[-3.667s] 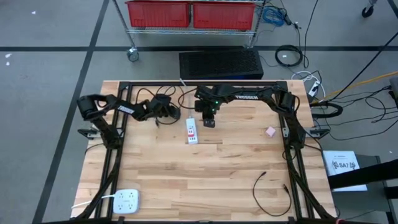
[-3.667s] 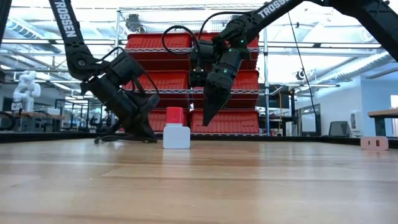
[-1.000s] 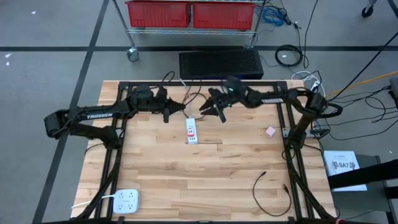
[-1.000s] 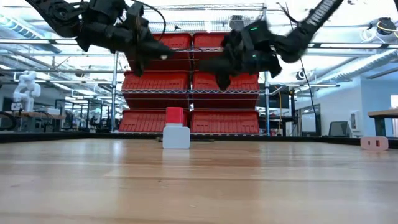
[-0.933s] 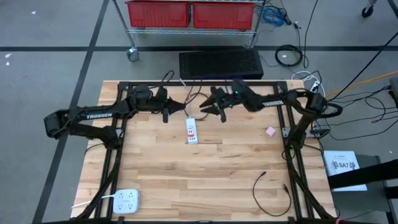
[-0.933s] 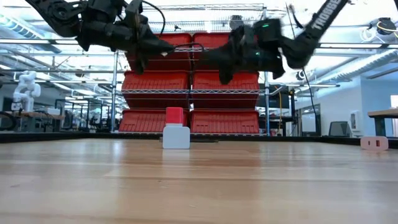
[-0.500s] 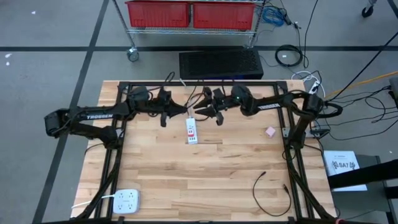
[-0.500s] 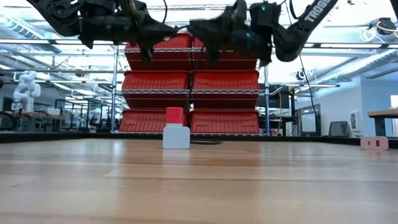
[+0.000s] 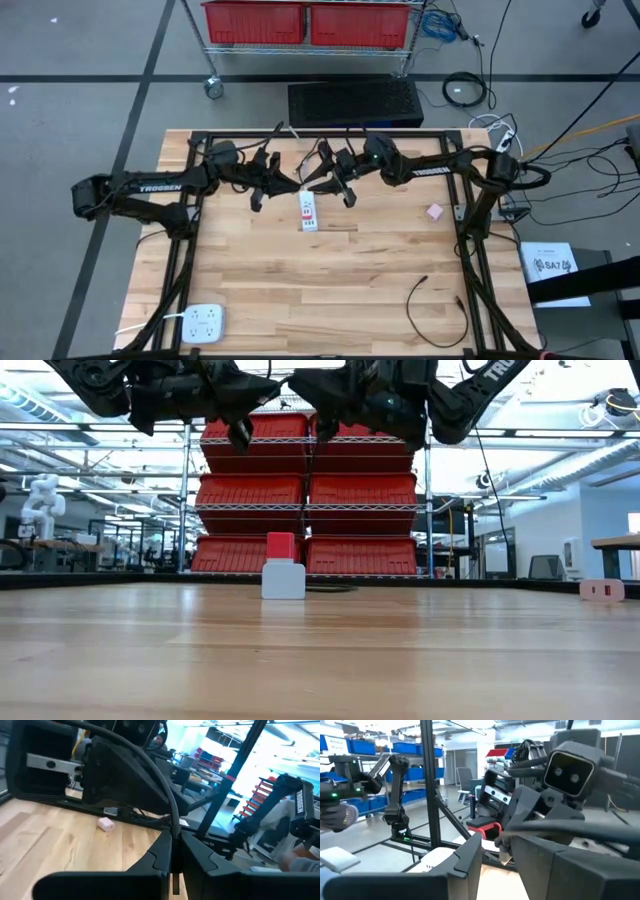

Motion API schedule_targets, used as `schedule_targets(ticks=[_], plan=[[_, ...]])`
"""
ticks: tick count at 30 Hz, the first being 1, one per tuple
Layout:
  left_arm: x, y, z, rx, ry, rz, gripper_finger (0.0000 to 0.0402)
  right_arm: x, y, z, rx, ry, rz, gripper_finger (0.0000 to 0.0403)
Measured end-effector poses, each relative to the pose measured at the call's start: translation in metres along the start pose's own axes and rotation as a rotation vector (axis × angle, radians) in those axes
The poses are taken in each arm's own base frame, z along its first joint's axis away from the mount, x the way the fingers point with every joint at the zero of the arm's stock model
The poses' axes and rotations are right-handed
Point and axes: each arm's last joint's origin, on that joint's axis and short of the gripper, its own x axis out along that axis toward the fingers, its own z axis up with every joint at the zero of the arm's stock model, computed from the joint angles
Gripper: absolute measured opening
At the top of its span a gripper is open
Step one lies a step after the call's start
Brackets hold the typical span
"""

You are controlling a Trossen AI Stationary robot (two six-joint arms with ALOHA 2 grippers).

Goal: Insert USB
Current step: Insert the black charger cable into the pink charger adapter

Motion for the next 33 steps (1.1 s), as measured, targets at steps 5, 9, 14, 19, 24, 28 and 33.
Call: schedule_targets(ticks=[5,9,14,19,24,28,33], plan=[[0.003,0.002,-0.003,-0.007,0.012,-0.026,0.0028,0.007,0.002,0.005,-0.039,0.008,0.013,0.0100],[0.007,0.004,-0.005,-0.002,0.008,-0.047,0.0028,0.011,0.001,0.006,-0.056,0.027,-0.010,0.0092],[0.010,0.004,-0.005,0.010,-0.002,-0.062,0.0028,0.011,0.001,0.006,-0.078,0.028,-0.029,0.0041],[0.010,0.004,-0.005,0.014,-0.005,-0.064,0.0028,0.011,0.001,0.008,-0.100,0.015,-0.026,0.0009],[0.009,0.007,-0.006,0.007,-0.009,0.003,0.0028,0.011,0.000,0.007,-0.058,0.016,-0.055,0.0004],[0.008,0.011,-0.009,0.002,0.012,0.065,0.0031,0.011,-0.001,0.005,-0.040,0.030,-0.105,0.0003],[0.008,0.011,-0.010,-0.003,0.014,0.078,0.0048,0.012,0.000,0.004,-0.038,0.033,-0.115,0.0002]])
